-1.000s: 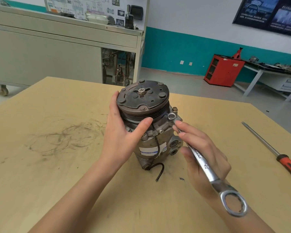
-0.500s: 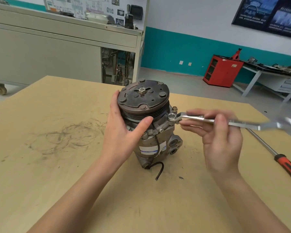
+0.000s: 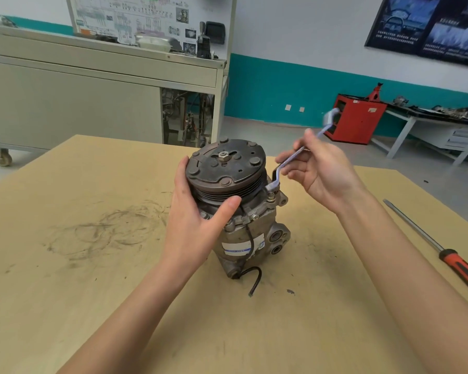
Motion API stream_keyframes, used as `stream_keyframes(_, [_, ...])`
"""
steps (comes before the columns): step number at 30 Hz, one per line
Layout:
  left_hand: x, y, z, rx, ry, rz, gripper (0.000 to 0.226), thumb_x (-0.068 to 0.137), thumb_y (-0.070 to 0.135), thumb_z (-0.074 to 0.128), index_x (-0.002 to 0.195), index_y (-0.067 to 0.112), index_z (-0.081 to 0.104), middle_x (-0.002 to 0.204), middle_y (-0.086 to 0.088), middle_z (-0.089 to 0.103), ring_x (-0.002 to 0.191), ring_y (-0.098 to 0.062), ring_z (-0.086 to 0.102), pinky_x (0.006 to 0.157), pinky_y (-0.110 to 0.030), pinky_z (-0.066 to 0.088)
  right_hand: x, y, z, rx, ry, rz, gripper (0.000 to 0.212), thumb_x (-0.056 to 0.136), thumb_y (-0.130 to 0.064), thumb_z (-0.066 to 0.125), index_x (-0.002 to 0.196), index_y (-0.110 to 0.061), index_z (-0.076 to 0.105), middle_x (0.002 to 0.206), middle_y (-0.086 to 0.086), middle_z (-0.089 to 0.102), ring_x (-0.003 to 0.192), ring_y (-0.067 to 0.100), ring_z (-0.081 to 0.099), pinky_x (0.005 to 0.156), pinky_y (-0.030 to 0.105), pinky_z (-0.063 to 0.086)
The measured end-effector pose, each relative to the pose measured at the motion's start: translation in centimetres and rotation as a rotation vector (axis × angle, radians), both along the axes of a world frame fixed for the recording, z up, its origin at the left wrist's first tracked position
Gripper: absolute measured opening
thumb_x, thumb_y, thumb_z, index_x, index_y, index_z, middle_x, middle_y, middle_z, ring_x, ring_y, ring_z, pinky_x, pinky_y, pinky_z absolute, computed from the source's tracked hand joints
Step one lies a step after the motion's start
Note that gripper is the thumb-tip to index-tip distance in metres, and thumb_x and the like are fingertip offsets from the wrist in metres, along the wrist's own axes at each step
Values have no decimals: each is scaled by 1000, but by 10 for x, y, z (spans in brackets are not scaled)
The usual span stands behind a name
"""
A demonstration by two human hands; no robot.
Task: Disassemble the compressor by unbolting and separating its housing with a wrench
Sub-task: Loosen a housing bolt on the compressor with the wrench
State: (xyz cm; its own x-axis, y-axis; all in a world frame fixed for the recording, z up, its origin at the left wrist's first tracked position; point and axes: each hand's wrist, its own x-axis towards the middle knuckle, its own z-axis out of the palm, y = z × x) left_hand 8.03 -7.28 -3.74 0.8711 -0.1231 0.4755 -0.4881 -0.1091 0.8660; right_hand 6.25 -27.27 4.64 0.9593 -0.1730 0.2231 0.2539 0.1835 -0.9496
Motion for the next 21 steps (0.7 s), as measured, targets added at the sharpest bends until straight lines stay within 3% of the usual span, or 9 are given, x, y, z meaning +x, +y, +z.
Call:
stream_keyframes(4, [1, 0, 0, -5, -4, 3, 104, 66, 67, 59, 151, 30, 12, 148, 6, 39, 134, -9, 40, 113, -39, 34, -39, 14, -10, -257, -359, -303, 32, 99, -32, 43, 84, -9, 59, 79, 11, 73, 66, 25, 71, 57, 25, 56])
stream_keyframes(9, [0, 0, 0, -10, -8, 3, 103, 66, 67, 59, 150, 30, 12, 147, 5, 41, 133, -10, 42, 112, -38, 35, -72, 33, -38, -668, -674, -339, 25, 95, -32, 51, 99, -9, 61, 96, 14, 68, 85, 28, 71, 71, 43, 58])
stream_keyframes(14, [-1, 0, 0, 7, -18, 16, 103, 67, 68, 58, 151, 28, 13, 147, 5, 42, 133, -9, 42, 112, -34, 34, -82, 34, -61, -1075, -864, -485, 41, 97, -27, 51, 92, 9, 68, 101, 18, 69, 95, 23, 69, 81, 31, 57])
stream_keyframes(16, [-1, 0, -1, 9, -17, 15, 104, 66, 69, 57, 151, 28, 13, 147, 5, 41, 133, -9, 42, 112, -35, 35, -80, 36, -66, -1007, -857, -474, 36, 99, -27, 48, 93, 3, 68, 101, 16, 69, 96, 25, 69, 79, 34, 57])
stream_keyframes(18, [0, 0, -1, 9, -15, 18, 104, 66, 69, 57, 151, 29, 12, 147, 5, 41, 133, -9, 42, 112, -35, 35, -73, 38, -64, -646, -728, -372, 28, 101, -27, 42, 94, -8, 61, 98, 9, 69, 89, 27, 70, 74, 35, 58])
stream_keyframes(21, [0, -1, -1, 8, -10, 20, 104, 65, 70, 58, 151, 31, 12, 148, 6, 41, 133, -9, 42, 112, -37, 36, -51, 25, -46, -100, -412, -246, 28, 102, -23, 30, 87, -7, 47, 80, 8, 69, 65, 26, 69, 58, 29, 56])
